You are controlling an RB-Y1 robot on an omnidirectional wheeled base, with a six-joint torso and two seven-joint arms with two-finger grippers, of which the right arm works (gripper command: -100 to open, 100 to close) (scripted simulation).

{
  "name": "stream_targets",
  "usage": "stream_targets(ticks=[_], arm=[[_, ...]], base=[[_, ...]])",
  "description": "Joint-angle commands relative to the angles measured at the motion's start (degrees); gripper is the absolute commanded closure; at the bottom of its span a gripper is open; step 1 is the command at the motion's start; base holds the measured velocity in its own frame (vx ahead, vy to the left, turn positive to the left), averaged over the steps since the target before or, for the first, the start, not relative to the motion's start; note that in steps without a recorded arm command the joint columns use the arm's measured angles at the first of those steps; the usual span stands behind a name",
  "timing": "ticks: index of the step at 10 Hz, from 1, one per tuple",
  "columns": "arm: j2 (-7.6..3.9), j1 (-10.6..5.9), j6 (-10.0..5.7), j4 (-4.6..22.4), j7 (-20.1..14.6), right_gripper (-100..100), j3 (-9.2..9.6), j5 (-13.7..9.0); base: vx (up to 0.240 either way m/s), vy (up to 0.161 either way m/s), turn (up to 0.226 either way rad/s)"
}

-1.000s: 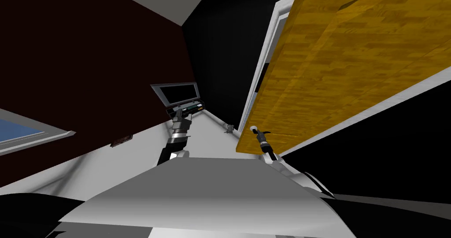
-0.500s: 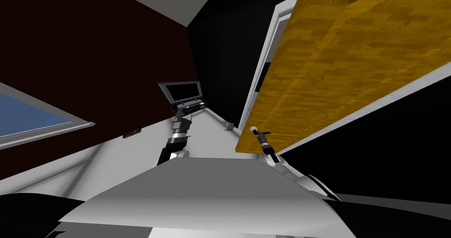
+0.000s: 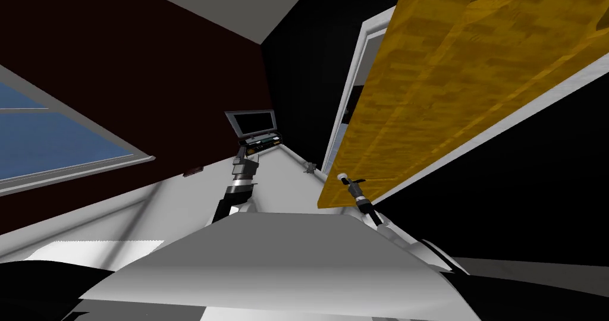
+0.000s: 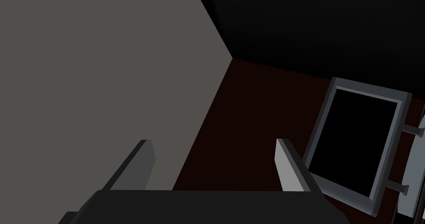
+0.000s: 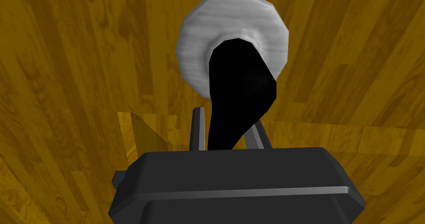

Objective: Pull the door open

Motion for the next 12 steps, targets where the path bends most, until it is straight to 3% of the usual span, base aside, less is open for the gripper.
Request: stream_targets(ticks=[1, 5, 7, 12], arm=[[0.00, 0.00, 0.00, 0.0, 0.0, 100, 0.00, 0.0], [-2.14, 2.34, -4.69, 0.7, -1.9, 100, 2.14, -0.1], [-2.41, 2.60, -5.28, 0.8, -2.1, 100, 2.39, -0.1], [-4.21, 4.32, -9.15, 1.3, -3.6, 100, 4.02, -0.3]], base=[[-0.092, -0.031, 0.007], [-0.195, -0.098, 0.164], [-0.118, -0.050, 0.065], [-0.124, -0.066, 0.105]])
